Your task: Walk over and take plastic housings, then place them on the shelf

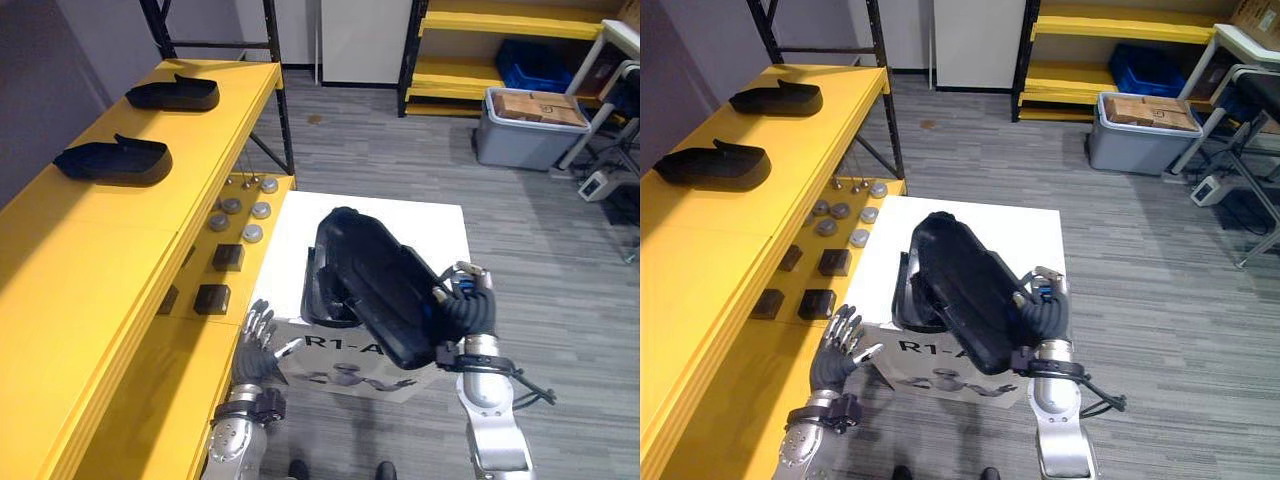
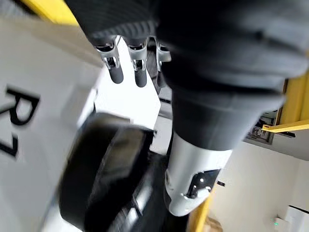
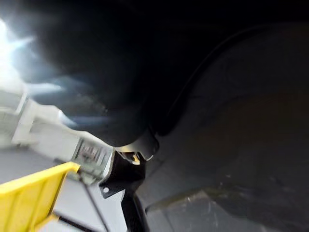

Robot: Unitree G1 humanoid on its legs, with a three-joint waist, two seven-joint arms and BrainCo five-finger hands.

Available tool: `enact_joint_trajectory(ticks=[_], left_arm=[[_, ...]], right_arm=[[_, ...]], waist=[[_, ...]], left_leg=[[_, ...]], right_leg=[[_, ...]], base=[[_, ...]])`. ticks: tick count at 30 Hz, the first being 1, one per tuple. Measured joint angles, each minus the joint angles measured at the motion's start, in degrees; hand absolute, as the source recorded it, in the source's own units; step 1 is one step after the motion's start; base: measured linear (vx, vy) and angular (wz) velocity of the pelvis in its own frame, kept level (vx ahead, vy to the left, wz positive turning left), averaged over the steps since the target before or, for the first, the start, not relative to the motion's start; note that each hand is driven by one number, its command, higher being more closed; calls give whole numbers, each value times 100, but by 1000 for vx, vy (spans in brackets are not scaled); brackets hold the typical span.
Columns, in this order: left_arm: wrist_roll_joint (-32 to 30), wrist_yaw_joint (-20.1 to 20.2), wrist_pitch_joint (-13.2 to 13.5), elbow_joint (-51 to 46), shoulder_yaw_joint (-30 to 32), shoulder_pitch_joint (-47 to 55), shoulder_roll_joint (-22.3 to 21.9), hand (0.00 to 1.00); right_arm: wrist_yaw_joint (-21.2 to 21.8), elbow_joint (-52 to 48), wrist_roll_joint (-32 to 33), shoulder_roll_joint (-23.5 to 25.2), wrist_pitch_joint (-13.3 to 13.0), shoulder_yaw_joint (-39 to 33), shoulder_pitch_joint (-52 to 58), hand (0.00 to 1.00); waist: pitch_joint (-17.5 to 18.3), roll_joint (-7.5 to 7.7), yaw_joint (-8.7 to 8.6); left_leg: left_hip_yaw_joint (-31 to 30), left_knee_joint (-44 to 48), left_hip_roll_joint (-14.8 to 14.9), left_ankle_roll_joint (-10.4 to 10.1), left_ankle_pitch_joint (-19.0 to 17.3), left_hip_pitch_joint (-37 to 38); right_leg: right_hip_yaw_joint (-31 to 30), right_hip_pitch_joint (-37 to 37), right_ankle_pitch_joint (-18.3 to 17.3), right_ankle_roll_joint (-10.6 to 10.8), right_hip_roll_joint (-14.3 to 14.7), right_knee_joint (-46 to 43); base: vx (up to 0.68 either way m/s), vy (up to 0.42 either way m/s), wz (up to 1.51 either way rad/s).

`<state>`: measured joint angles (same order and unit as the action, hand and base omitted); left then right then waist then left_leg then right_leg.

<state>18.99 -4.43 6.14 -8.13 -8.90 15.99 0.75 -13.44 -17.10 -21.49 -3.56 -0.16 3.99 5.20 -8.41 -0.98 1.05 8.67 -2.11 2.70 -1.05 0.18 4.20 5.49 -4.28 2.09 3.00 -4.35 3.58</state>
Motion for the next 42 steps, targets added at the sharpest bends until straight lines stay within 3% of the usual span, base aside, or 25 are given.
enact_joint_trajectory(ticks=[5,13,25,32,42], left_arm=[[352,-10,0,-11,-348,-295,35,0],[344,-261,-1,28,-788,-438,32,0],[471,-1150,140,43,-598,-440,29,0],[801,-1141,166,127,-511,-443,34,0],[1707,-897,168,282,-957,-771,46,0]], right_arm=[[11,3,-239,-11,0,338,-2,100],[-37,132,-357,-1,-6,836,-4,100],[-809,-60,-290,6,-116,854,-127,100],[-879,-261,-81,10,-123,976,-321,100],[-751,-268,135,16,-272,1588,-330,100]], waist=[[54,-3,-7],[311,-2,-18],[503,2,-14],[521,2,-21],[645,3,-27]], left_leg=[[-68,-1,-9,3,2,6],[-38,12,-8,6,4,20],[43,13,-7,4,3,31],[42,10,-7,4,4,31],[74,-6,-6,4,3,31]], right_leg=[[44,-33,0,0,-4,-6],[5,-31,-1,0,-3,-3],[-36,-4,1,2,-4,-3],[-36,-4,2,2,-4,-4],[-60,19,2,2,-3,-3]], base=[[11,4,7],[-12,2,-2],[-6,1,-3],[0,0,0],[-1,0,-1]])
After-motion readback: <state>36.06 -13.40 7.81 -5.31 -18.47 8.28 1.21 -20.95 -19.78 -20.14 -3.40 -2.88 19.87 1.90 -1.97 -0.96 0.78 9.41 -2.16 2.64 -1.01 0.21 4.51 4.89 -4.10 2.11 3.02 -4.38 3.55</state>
